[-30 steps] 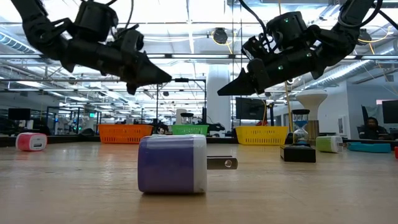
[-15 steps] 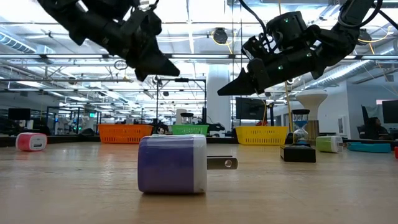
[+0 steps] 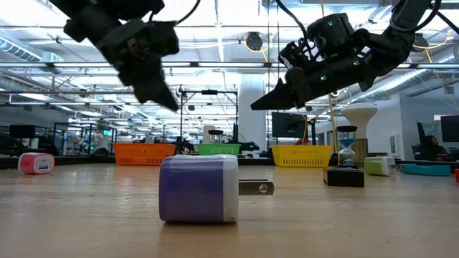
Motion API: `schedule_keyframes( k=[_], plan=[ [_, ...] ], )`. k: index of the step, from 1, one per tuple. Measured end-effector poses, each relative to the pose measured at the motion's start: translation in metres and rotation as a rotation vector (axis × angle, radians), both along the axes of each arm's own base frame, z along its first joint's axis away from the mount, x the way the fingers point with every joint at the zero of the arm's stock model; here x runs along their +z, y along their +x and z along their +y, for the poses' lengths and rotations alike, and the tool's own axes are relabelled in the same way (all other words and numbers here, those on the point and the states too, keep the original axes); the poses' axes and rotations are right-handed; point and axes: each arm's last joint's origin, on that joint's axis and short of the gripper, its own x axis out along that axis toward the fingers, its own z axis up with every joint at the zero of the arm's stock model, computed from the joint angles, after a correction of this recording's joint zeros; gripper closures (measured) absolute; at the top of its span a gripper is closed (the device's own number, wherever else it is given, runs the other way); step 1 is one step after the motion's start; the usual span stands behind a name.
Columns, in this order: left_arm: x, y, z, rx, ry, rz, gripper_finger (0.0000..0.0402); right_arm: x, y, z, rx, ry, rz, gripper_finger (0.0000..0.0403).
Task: Pick & Place Office items
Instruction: Put the pink charger adapter into the yellow bin
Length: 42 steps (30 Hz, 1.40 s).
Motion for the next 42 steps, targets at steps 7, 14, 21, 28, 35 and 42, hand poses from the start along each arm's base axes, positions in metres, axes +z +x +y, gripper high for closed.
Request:
schedule_keyframes(
  k=[7,14,21,28,35,42],
  plan=[
    [-0.010,-0.010,-0.002,0.052,-0.051,0.150,0.0341,0.000,0.000,0.000,0.000,0.000,0.000,0.0399],
    [-0.020,-0.027,-0.001,0.143,-0.105,0.352,0.0278,0.000,0.000,0.000,0.000,0.000,0.000,0.0399],
    [-0.027,-0.047,-0.004,0.407,-0.319,0.606,0.0204,0.000,0.000,0.000,0.000,0.000,0.000,0.0399],
    [-0.030,-0.068,-0.018,0.704,-0.369,0.803,0.0162,0.000,0.000,0.000,0.000,0.000,0.001,0.0399],
    [-0.030,-0.077,-0.022,0.842,-0.316,0.841,0.0158,0.000,0.000,0.000,0.000,0.000,0.001,0.0399],
    [-0.029,-0.088,-0.021,0.897,-0.249,0.920,0.0158,0.000,0.000,0.000,0.000,0.000,0.001,0.0399]
  ],
)
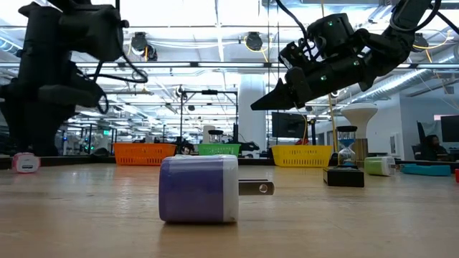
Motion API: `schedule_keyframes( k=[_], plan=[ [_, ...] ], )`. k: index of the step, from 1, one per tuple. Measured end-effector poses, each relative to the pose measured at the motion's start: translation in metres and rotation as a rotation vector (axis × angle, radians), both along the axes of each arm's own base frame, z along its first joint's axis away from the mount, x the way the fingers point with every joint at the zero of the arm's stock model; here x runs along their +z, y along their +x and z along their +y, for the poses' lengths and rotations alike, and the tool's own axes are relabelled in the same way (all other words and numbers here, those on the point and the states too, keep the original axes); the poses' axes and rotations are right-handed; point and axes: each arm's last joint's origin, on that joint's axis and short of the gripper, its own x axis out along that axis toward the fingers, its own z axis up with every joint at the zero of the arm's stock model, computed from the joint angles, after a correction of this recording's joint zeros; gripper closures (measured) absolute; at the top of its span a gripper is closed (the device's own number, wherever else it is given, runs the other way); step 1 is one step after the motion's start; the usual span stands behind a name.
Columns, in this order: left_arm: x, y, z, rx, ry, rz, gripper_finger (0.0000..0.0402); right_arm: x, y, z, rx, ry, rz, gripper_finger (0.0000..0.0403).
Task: Pick & Place Office items
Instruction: Put the pink charger adapter into the yellow bin
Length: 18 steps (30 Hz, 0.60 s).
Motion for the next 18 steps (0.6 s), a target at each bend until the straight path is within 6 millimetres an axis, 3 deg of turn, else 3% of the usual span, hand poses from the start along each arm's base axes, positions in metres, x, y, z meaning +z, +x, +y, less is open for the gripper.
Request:
schedule_keyframes(
  k=[18],
  plan=[
    [-0.0054,-0.0103,0.0060,-0.087,0.079,0.080,0.0158,0.0000,0.0000,-0.0001,0.000,0.000,0.000,0.0399]
  ],
)
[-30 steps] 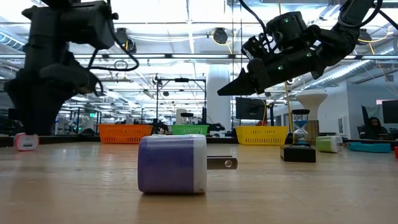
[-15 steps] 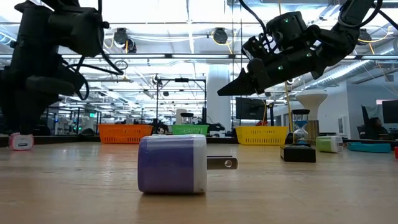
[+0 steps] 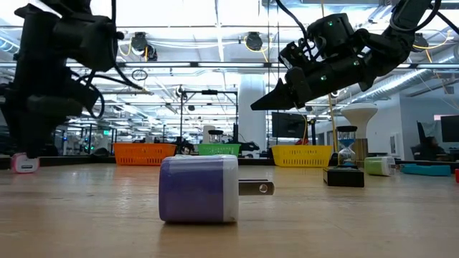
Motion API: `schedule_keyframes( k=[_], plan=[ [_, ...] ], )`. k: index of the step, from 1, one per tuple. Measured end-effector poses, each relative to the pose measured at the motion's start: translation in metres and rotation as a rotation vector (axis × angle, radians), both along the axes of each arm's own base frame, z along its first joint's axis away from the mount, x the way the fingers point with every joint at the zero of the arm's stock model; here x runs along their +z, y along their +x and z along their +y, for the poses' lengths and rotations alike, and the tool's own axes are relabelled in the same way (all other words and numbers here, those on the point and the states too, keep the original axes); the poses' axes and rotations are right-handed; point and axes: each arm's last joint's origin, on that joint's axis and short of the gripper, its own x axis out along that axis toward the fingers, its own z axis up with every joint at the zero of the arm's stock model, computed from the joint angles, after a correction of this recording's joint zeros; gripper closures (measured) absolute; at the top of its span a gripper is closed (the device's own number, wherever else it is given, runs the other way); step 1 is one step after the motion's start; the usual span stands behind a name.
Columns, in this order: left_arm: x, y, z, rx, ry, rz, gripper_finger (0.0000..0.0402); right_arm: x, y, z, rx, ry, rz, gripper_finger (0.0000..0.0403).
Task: Pick & Place Office items
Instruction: Put the pink charger adapter into the yellow bin
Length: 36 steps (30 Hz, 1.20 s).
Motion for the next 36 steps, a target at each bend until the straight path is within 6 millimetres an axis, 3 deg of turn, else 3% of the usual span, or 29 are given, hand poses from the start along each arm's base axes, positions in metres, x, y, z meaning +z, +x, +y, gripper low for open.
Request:
schedule_keyframes(
  k=[12,20,24,30,36],
  plan=[
    [-0.012,-0.002,0.000,-0.014,0.000,-0.034,0.0162,0.000,0.000,0.000,0.000,0.000,0.000,0.0399],
    [-0.011,-0.002,0.001,-0.041,-0.002,-0.033,0.0245,0.000,0.000,0.000,0.000,0.000,0.000,0.0399],
    [-0.010,-0.001,0.001,-0.058,0.023,-0.034,0.0248,0.000,0.000,0.000,0.000,0.000,0.000,0.0399],
    [0.003,0.018,0.002,-0.232,0.245,-0.200,0.0248,0.000,0.000,0.000,-0.012,0.034,-0.006,0.0399],
    [0.001,0.059,-0.003,-0.547,0.666,-0.471,0.0248,-0.004,-0.003,-0.009,-0.068,0.121,0.017,0.0399]
  ],
)
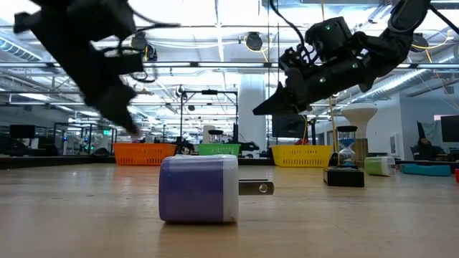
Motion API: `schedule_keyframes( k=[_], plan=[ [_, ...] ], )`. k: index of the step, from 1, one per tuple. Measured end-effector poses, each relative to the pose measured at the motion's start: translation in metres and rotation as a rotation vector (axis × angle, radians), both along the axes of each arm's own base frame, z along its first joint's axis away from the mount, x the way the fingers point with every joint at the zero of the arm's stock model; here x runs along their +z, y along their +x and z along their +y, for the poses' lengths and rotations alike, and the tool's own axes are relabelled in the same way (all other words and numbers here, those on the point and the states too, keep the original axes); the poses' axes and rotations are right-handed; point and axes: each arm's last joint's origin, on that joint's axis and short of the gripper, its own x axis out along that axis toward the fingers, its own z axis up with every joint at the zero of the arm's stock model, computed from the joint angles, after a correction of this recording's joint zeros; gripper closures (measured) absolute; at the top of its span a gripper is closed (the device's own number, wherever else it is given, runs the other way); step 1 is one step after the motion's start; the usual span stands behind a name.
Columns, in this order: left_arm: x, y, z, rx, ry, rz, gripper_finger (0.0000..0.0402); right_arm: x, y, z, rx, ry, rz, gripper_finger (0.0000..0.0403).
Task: Pick & Place Office items
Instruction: Put the pink charger adapter into the yellow bin
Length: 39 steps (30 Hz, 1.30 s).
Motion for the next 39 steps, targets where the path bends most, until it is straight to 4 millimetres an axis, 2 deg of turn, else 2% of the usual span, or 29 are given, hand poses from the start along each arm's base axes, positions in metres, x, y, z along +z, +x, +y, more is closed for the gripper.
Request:
schedule_keyframes(
  k=[4,8,12,16,20,24,31,35,39],
  plan=[
    [-0.007,0.030,0.003,-0.121,0.238,-0.091,0.0248,-0.002,-0.003,-0.007,-0.053,0.087,0.002,0.0399],
    [-0.027,0.052,0.006,-0.206,0.378,-0.050,0.0248,-0.003,-0.004,-0.009,-0.060,0.185,-0.006,0.0399],
    [-0.047,0.067,0.006,-0.221,0.547,0.020,0.0248,-0.002,-0.003,-0.007,-0.024,0.308,-0.039,0.0397],
    [-0.061,0.077,0.004,-0.262,0.624,0.022,0.0248,0.000,-0.001,-0.001,-0.041,0.415,-0.068,0.0378],
    [-0.070,0.081,0.002,-0.297,0.680,0.047,0.0248,0.001,0.004,0.016,-0.093,0.420,-0.096,0.0333],
    [-0.070,0.083,-0.004,-0.332,0.721,0.052,0.0248,-0.009,0.012,0.031,-0.171,0.403,-0.107,0.0277],
    [-0.066,0.083,-0.013,-0.372,0.767,0.064,0.0248,-0.022,0.049,0.034,-0.222,0.469,-0.155,0.0191],
    [-0.066,0.083,-0.016,-0.377,0.769,0.062,0.0248,-0.020,0.071,0.033,-0.185,0.499,-0.163,0.0164],
    [-0.066,0.083,-0.017,-0.381,0.771,0.063,0.0248,-0.018,0.087,0.033,-0.194,0.484,-0.123,0.0159]
  ],
)
